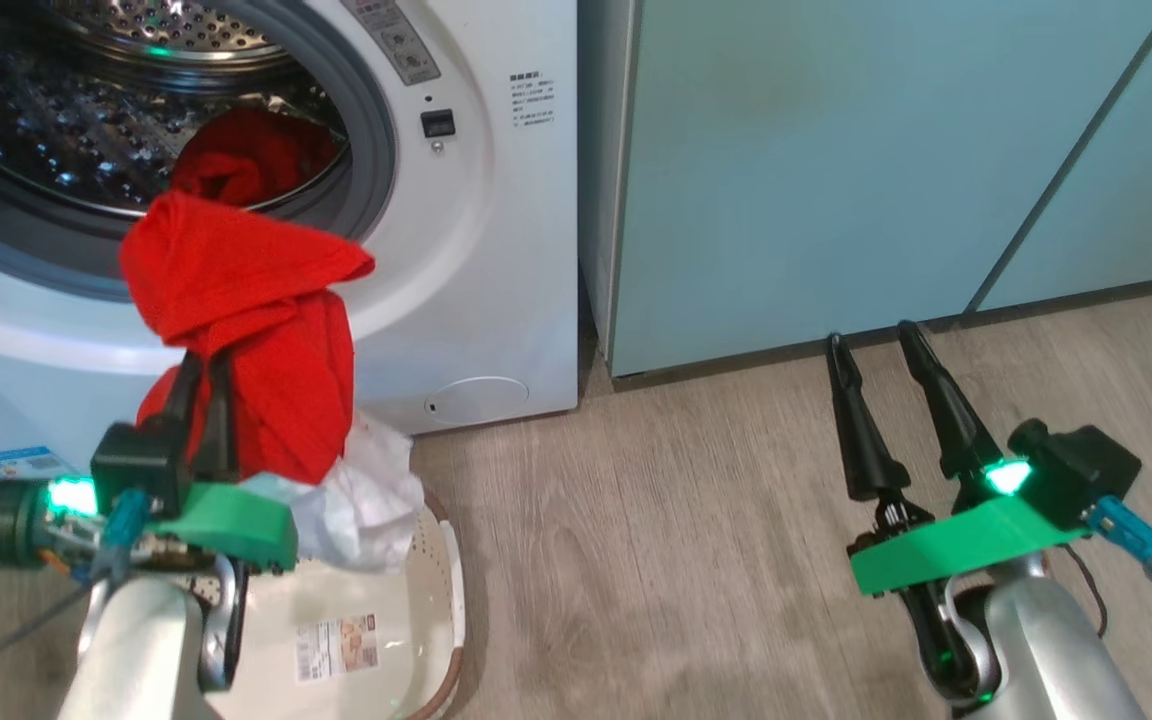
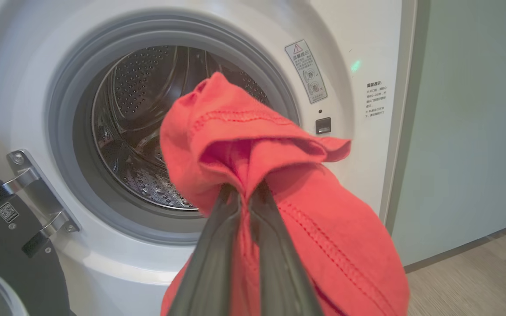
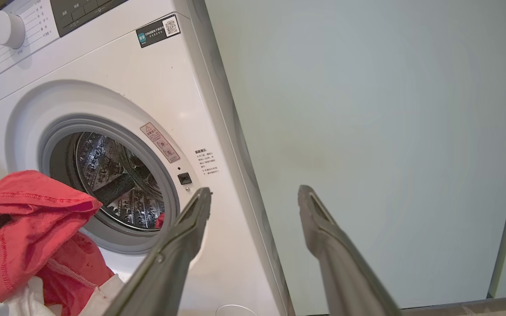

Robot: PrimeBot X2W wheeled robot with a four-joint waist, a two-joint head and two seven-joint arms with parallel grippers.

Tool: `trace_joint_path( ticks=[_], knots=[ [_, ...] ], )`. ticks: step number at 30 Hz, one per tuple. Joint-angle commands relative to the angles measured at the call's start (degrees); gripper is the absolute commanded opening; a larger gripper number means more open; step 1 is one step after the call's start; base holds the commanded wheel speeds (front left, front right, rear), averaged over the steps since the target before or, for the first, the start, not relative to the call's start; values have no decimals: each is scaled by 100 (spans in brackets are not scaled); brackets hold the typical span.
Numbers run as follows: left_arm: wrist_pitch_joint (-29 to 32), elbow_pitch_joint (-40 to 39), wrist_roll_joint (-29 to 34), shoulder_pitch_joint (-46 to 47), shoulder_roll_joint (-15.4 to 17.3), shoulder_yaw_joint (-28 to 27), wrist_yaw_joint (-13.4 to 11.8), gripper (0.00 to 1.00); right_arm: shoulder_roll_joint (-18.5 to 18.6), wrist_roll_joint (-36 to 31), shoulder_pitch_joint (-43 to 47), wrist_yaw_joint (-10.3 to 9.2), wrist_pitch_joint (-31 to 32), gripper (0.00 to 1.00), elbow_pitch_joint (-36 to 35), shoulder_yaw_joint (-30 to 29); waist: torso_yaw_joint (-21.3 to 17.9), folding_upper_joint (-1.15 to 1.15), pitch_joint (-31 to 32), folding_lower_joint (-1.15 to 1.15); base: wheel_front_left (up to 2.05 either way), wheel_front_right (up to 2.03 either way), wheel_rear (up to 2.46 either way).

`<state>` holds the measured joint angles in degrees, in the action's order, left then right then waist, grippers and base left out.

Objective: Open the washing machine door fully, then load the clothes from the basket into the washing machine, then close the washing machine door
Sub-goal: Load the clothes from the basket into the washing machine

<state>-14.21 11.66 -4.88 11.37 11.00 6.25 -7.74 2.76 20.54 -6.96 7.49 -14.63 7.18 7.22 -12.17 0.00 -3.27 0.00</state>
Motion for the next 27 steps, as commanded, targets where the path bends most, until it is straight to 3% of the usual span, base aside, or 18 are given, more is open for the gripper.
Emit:
trace_joint_path(
  ticks=[1, 17, 27],
  knots=[
    [-78, -316, 37, 138, 51, -272, 9, 0, 11, -45, -83, 0, -37, 100, -180, 94, -3, 0, 30, 0, 0, 0, 0],
    [-79, -753, 42, -531, -483, -623, 315, 0, 11, -67, -15, 0, -37, 100, -181, 82, -5, 0, 173, 0, 0, 0, 0],
    [-79, -740, 123, -488, -583, -854, 531, 0, 11, -71, 1, 0, -37, 100, -182, 139, -42, 0, 144, 0, 0, 0, 0]
  ],
)
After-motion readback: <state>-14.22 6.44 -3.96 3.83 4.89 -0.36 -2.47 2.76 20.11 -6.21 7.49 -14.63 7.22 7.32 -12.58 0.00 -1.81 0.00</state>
